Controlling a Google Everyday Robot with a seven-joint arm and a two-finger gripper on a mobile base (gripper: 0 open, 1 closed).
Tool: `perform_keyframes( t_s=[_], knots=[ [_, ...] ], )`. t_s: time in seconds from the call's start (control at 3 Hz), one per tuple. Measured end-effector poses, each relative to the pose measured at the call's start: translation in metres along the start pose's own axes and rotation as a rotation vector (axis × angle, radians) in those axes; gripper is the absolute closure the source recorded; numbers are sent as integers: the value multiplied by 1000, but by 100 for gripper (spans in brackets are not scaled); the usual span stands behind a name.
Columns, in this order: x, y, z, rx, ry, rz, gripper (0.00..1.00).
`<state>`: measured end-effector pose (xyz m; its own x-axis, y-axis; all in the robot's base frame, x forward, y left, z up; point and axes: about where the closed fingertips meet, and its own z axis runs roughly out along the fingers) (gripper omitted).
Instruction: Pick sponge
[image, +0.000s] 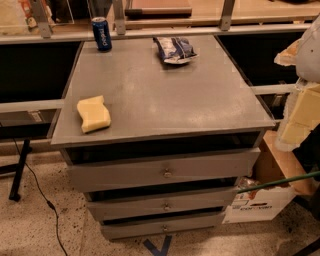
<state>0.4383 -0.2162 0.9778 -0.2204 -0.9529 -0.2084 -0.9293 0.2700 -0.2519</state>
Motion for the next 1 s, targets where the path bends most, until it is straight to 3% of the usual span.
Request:
perform_keyframes(
  t_s=[0.33,0.67,1.0],
  knots=[
    [0,0,0,0,0,0,0],
    [-7,-3,-1,-3,-45,-8,0],
    [-56,-22,6,-10,-125,-105,0]
  ],
)
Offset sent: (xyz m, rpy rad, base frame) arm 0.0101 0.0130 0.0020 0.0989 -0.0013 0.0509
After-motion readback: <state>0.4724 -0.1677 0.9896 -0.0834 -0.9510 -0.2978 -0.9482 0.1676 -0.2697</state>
